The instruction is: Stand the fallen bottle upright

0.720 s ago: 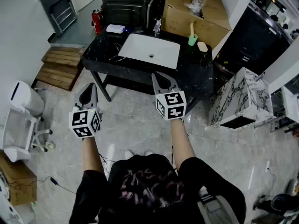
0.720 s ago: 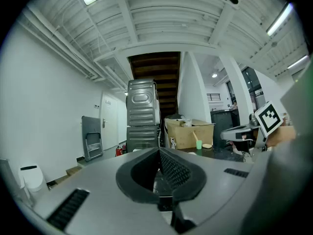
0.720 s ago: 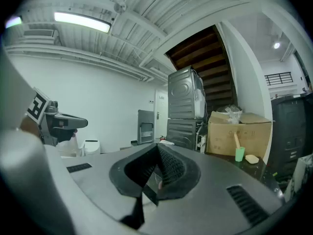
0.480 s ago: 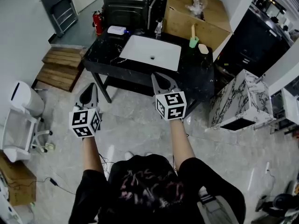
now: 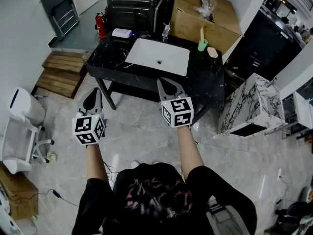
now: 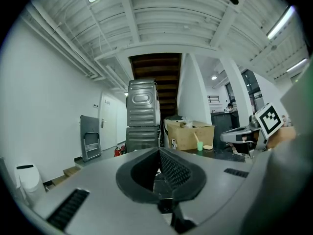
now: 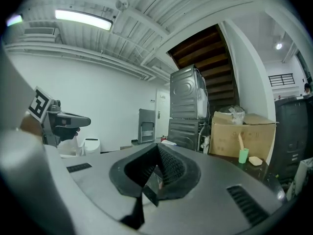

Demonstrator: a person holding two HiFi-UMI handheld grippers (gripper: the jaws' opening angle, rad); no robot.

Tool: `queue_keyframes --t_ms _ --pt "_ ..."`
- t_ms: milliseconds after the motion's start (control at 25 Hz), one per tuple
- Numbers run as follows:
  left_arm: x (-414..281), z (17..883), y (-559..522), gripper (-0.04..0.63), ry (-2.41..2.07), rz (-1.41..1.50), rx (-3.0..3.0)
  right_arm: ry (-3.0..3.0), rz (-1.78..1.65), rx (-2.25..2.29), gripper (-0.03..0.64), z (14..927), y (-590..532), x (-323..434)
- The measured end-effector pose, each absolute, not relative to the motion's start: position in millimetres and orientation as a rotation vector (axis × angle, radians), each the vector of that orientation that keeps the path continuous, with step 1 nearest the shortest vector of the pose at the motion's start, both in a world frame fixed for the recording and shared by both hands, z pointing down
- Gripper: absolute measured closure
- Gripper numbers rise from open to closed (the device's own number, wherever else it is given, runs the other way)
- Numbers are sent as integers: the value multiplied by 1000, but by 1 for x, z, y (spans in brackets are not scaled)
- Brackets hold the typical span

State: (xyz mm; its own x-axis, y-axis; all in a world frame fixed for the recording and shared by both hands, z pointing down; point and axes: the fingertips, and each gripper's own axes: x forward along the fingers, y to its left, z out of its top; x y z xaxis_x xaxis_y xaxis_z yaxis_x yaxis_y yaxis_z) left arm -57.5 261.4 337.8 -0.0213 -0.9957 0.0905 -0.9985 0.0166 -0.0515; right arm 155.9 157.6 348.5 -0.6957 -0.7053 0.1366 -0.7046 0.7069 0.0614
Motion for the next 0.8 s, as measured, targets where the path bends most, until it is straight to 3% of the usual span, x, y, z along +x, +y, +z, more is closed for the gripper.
queue_keyframes --t_ms 800 --pt "-121 346 238 580 -2158 144 2263 -2712 -9 1256 606 358 140 99"
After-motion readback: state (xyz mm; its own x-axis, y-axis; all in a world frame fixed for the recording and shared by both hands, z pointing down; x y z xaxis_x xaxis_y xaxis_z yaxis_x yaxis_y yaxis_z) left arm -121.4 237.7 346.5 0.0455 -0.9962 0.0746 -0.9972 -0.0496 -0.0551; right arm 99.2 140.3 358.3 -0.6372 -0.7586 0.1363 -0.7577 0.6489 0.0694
